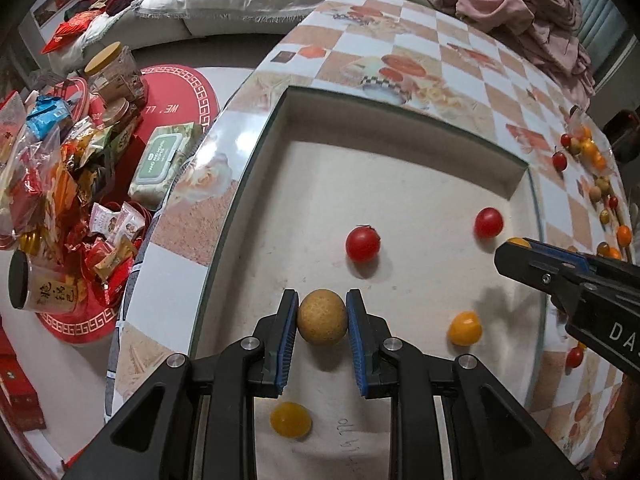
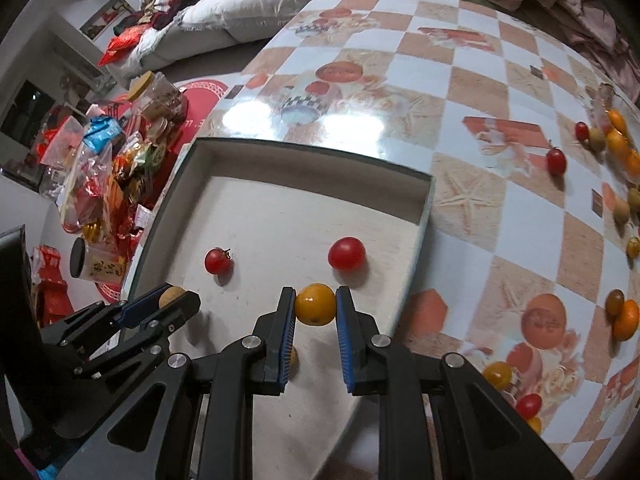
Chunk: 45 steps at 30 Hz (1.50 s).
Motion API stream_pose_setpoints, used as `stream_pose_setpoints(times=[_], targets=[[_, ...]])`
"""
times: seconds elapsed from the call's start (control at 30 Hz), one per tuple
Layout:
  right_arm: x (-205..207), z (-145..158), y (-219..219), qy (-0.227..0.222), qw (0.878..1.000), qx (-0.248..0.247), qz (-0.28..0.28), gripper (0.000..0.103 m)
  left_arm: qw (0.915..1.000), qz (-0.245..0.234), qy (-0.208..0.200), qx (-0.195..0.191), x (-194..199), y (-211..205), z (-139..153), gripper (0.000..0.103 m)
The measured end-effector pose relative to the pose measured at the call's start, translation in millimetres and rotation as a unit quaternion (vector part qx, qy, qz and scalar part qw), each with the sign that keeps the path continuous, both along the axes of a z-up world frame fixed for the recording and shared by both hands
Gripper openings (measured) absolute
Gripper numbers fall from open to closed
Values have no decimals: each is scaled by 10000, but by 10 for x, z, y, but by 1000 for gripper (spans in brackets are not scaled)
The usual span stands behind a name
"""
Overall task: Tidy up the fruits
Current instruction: 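Carry the brown fruit and yellow tomato over the white tray, then open both grippers to drop the fruits into the tray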
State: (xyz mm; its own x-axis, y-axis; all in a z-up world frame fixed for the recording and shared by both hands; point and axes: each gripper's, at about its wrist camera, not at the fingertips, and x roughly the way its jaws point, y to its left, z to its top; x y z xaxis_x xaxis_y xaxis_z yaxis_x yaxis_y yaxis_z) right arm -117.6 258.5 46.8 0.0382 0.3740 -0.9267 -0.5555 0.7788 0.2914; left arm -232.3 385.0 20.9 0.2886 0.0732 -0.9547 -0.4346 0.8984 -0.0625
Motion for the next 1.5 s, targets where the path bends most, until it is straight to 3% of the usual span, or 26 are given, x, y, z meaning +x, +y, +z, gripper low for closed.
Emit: stream_pose_setpoints(times=[0.63,0.67,0.7,0.73,0.77,0.9,0.97,1.03,1.17,1.5], targets=[[-34,-258,168,-84,9988,-433,212,24,9998,-172,42,104,34,-11,-75,26],[-24,-259,165,-36,9990,-394,216,25,9998,-192,42,104,34,-16,-77,30],[-16,-259,166,10,9991,-350,221,28,9997,-213,25,70,35,-20,-74,37],[-14,-260,169,30,9992,-323,227,31,9998,-208,3,68,32,-22,-65,60],[-9,-255,169,51,9993,-297,239,31,9997,-165,-65,161,19,-23,-34,72],[17,-211,129,86,9997,-171,149,38,9997,-130,-147,176,12,-16,11,72],[30,-167,103,72,9999,-88,77,47,9998,-95,-100,173,14,2,3,72],[40,-94,72,61,10000,60,-1,65,9998,-67,-102,172,5,10,15,72],[53,53,28,-6,9995,290,-90,82,9997,-113,-60,205,-8,-22,55,73],[130,309,-400,-159,9970,438,-614,82,9985,-415,-140,325,84,-322,279,73]])
